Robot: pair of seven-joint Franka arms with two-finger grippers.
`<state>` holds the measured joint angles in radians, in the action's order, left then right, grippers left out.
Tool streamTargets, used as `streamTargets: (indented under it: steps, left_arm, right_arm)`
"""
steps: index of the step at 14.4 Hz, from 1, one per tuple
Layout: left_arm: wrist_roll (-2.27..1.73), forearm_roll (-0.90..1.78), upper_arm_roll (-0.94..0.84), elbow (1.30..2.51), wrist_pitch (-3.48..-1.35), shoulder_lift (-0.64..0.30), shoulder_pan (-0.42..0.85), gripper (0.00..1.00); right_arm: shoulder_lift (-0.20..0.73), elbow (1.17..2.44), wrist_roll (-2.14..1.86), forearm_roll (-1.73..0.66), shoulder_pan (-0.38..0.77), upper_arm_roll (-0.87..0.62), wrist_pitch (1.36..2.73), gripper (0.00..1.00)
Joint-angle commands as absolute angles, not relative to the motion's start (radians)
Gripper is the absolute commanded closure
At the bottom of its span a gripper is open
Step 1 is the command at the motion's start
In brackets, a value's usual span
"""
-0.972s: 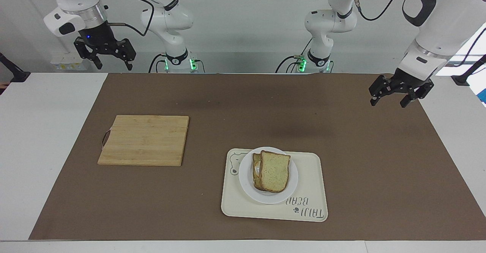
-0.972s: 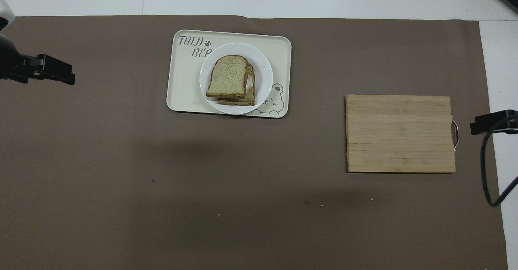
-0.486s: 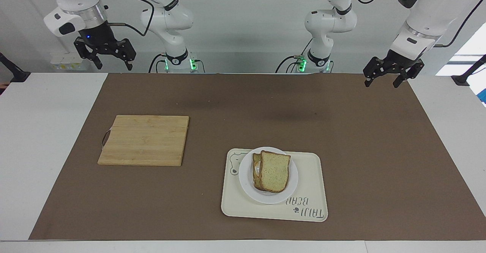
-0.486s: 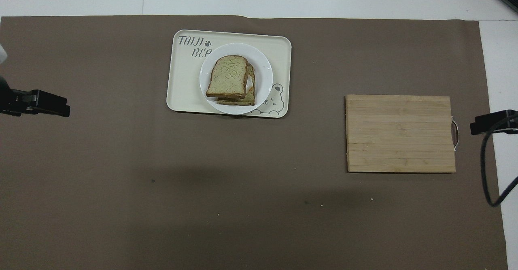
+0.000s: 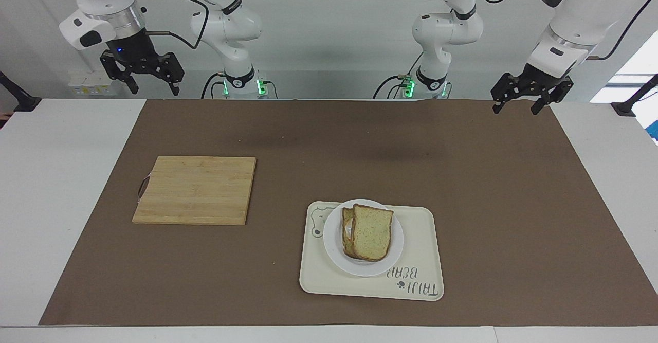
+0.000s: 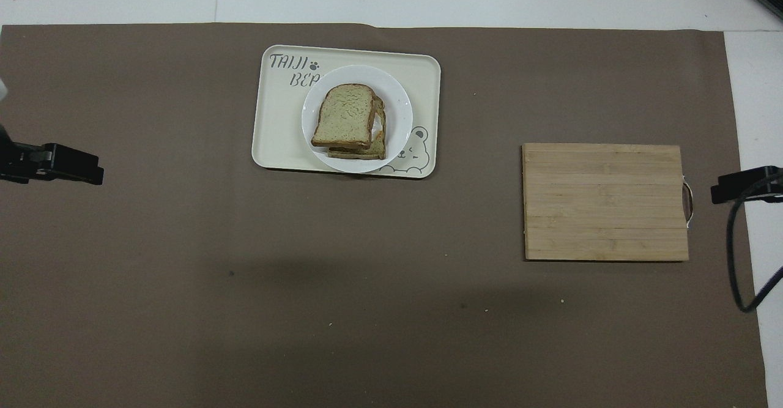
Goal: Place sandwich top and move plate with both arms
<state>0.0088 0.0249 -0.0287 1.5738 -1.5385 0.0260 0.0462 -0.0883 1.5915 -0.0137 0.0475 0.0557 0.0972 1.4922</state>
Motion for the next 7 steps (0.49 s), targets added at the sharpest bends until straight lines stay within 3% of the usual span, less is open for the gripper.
streamTargets:
  steps: [1, 7]
  left_arm:
    - [-0.002, 0.015, -0.026, 1.588, -1.532, 0.043, 0.049, 0.00]
    - [0.002, 0.017, -0.026, 1.586, -1.539, 0.043, 0.051, 0.00]
  right_arm:
    - [-0.094, 1.589, -0.023, 0.043, 0.049, 0.094, 1.483, 0.00]
    - [-0.094, 1.589, -0.021, 0.044, 0.049, 0.094, 1.483, 0.00]
